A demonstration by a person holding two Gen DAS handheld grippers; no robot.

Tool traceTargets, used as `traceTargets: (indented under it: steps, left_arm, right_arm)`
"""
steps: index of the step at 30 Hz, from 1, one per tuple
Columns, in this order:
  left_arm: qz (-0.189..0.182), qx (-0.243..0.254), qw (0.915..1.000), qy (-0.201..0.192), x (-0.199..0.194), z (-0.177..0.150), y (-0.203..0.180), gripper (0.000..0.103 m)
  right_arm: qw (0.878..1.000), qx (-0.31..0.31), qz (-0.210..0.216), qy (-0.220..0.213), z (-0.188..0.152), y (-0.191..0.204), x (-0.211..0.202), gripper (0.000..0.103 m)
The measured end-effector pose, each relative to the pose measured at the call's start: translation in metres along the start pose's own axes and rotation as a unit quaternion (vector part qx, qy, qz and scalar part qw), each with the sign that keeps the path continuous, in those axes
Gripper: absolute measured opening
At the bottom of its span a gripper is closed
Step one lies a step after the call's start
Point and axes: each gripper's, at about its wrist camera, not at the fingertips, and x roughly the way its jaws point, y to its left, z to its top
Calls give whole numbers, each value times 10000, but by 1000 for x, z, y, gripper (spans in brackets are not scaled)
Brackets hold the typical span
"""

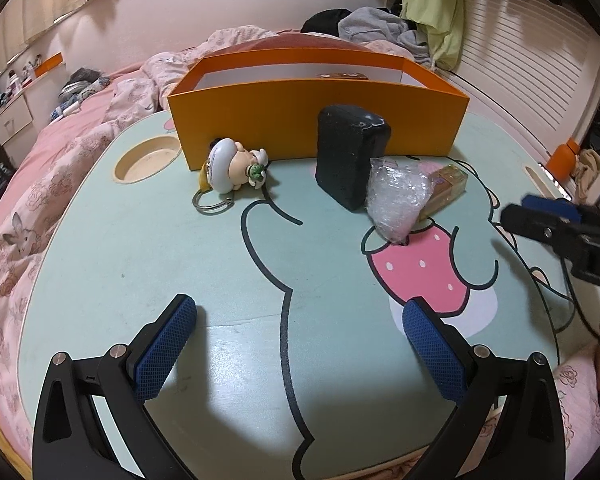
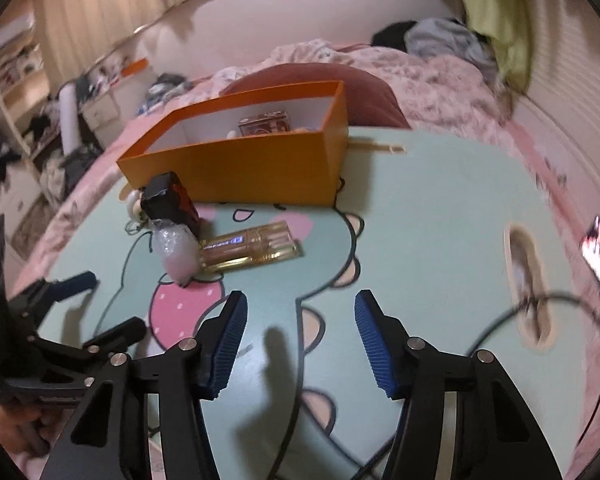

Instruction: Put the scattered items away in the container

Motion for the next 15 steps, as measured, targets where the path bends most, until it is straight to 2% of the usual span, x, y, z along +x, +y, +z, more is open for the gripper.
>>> traceTargets:
  steps: [3, 5, 7, 9, 11, 15]
  left_arm:
    - [3, -5, 10000, -7, -1, 0, 0, 103]
    - [9, -26, 10000, -15, -1, -1, 1, 103]
    - [8, -55, 10000, -24, -2, -1, 3, 103]
    - [34, -50, 10000, -18, -2, -1, 3, 103]
    - [37, -49, 10000, -20, -2, -1, 2, 103]
    - [29, -54, 10000, -22, -2, -1, 2, 103]
  right_arm:
    - [9995, -287, 157, 28, 15, 10, 12, 57]
    - [9993, -359, 81, 48, 26, 16, 23, 57]
    - [9999, -74, 63, 102, 36, 11, 32, 57]
    - [9979, 547, 161, 292, 46, 1, 43, 57]
    - [9965, 713, 52, 443, 50, 3, 51, 57]
    - [9978, -39, -469, 469, 43, 30, 60, 57]
